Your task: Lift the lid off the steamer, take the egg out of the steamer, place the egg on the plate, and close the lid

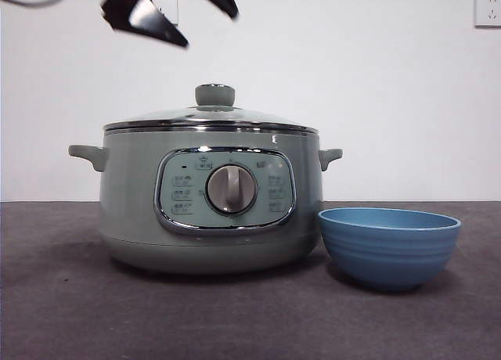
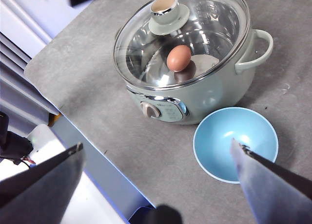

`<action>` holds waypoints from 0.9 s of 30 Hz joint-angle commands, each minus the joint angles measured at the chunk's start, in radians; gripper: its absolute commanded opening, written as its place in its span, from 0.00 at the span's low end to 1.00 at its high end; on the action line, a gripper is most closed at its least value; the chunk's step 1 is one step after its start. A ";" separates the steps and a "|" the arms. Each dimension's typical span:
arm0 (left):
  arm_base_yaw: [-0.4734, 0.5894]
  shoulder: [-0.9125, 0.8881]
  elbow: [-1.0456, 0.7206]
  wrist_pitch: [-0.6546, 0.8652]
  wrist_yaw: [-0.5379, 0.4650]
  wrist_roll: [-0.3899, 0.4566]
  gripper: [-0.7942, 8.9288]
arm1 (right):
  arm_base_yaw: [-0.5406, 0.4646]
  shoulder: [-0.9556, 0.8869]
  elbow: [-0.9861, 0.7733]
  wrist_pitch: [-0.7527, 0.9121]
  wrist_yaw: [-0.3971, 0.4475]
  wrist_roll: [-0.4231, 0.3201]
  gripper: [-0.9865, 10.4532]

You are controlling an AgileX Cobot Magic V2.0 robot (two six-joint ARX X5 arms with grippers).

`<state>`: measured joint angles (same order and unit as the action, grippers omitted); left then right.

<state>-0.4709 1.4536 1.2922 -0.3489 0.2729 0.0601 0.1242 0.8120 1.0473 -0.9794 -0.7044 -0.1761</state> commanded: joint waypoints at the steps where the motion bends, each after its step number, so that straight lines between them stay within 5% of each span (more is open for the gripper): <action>1: -0.008 0.051 0.000 0.018 -0.014 0.020 0.60 | 0.002 0.000 0.004 -0.002 0.000 0.004 0.53; 19: -0.032 0.166 0.000 0.012 -0.042 0.014 0.59 | 0.002 0.000 0.004 -0.002 0.004 0.003 0.53; 22: -0.032 0.166 0.000 0.001 -0.043 0.012 0.40 | 0.002 0.000 0.004 -0.002 0.005 0.003 0.53; 27: -0.033 0.166 0.000 -0.026 -0.043 0.011 0.24 | 0.002 0.000 0.004 -0.002 0.007 0.003 0.53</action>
<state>-0.5018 1.6119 1.2968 -0.3534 0.2272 0.0788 0.1242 0.8120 1.0473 -0.9810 -0.6987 -0.1761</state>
